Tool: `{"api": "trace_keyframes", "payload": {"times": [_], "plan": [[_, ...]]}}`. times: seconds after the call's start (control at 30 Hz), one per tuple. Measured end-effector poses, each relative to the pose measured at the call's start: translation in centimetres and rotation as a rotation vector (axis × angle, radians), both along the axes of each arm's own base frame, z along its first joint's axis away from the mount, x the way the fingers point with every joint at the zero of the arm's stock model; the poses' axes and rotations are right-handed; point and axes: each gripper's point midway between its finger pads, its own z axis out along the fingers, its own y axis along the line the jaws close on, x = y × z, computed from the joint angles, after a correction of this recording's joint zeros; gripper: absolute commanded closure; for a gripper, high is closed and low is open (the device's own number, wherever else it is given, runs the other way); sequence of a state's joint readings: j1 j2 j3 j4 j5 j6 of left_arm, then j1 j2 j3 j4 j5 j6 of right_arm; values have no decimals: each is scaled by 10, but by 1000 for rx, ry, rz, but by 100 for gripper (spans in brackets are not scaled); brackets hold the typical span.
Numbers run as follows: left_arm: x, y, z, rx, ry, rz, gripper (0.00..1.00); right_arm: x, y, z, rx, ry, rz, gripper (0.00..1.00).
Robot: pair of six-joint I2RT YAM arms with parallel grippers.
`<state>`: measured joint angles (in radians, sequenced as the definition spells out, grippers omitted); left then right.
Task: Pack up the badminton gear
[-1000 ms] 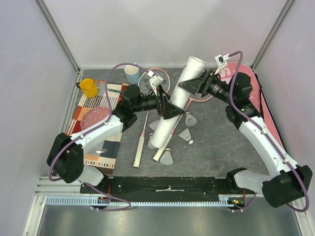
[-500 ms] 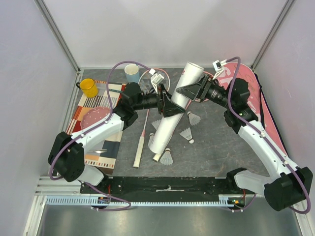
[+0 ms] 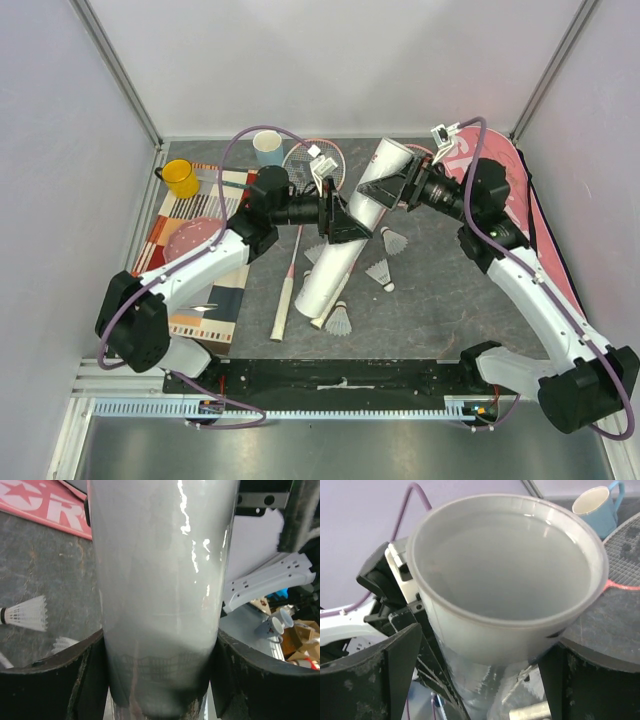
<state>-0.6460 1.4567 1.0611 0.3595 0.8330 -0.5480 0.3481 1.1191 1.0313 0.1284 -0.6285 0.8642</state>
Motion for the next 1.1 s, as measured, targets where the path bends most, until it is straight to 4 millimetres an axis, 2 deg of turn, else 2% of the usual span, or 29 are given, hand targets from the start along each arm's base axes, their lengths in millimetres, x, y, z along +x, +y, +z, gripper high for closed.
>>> {"api": "trace_keyframes", "payload": {"times": [0.17,0.23,0.33,0.4,0.47,0.53,0.57,0.63,0.77,0.87,1.0,1.1], "plan": [[0,22,-14,109,-24,6,41,-3,-8,-8,-154,-39,0,2],[0,38,-21,173,-55,5,43,-2,-18,-9,-251,-81,-18,2],[-3,55,-29,254,-98,13,43,3,-44,-9,-373,-105,-81,2],[-8,65,-34,305,-133,23,42,6,-62,-4,-422,-110,-119,2],[-11,71,-36,335,-161,27,43,6,-71,-1,-445,-102,-130,4],[-12,77,-40,365,-188,31,43,2,-69,3,-452,-104,-101,13],[-11,79,-43,382,-203,38,43,-1,-66,6,-448,-105,-74,24],[-10,83,-50,411,-219,44,42,-6,-58,9,-433,-111,-12,35],[-12,92,-69,464,-241,46,42,-15,-43,3,-398,-88,111,43],[-13,95,-76,480,-257,44,43,-24,-33,1,-371,-71,178,45],[-16,97,-76,479,-281,39,44,-38,-21,-4,-347,-58,258,46],[-17,98,-71,472,-302,39,45,-41,-19,-12,-342,-41,282,48]]}}
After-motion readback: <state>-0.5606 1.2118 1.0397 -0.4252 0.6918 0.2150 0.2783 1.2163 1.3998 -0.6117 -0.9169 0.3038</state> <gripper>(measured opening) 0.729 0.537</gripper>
